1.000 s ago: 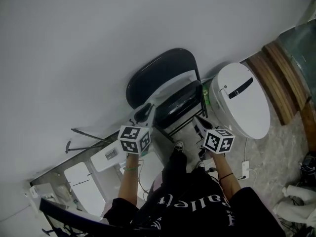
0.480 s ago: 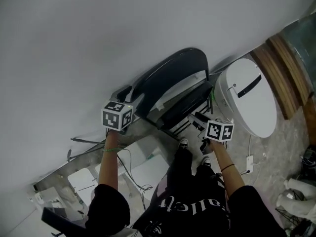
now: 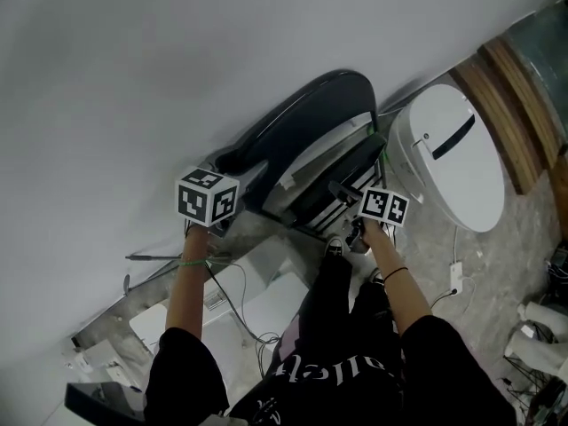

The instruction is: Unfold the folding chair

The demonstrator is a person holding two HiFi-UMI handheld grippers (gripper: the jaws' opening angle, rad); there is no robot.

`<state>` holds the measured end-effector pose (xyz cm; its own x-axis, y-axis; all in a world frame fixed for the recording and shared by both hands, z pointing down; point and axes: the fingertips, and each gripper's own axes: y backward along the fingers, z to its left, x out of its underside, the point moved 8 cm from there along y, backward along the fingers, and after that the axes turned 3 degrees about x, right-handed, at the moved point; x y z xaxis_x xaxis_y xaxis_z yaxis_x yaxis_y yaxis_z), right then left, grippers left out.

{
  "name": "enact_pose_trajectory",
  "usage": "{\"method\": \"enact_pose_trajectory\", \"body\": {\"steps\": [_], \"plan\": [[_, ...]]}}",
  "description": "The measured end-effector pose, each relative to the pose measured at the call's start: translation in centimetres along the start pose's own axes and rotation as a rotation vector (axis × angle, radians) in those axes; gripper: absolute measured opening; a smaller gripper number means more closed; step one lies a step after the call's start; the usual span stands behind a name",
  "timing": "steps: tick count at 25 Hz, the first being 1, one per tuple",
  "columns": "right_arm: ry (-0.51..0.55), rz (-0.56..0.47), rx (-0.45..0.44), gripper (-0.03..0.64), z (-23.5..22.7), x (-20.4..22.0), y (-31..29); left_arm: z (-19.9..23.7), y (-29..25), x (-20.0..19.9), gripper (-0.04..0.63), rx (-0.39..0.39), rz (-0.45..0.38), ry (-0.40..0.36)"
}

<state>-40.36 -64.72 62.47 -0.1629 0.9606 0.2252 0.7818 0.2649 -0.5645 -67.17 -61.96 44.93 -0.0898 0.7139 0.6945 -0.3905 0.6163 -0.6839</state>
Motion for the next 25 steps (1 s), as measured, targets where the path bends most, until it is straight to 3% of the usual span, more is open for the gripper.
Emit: {"method": "enact_pose_trajectory", "body": {"steps": [7,12,15,25], "plan": [[-0.039,-0.052,-0.01,0.232,-1.3,-2.3,-2.1,-0.9,-2.5,-2.0,0.221,0.003,0.11,-0.103],[-0.045,-0.057,-0.03,0.227,-1.1,-3.7,-2.8,-1.0,-2.6,-2.2,0.221,-0.006,0.142,-0.105],[-0.06,-0.07,0.016,0.121,-1.4,-3.9,-3.2,-1.2,-2.6,-2.1,0.221,0.004,0.158,-0.107],[-0.125,-0.084,-0.077,0.091,-2.5,-3.0,-1.5,-2.2,-2.4,-2.3,0.156,0.111,0.136,-0.057]]}}
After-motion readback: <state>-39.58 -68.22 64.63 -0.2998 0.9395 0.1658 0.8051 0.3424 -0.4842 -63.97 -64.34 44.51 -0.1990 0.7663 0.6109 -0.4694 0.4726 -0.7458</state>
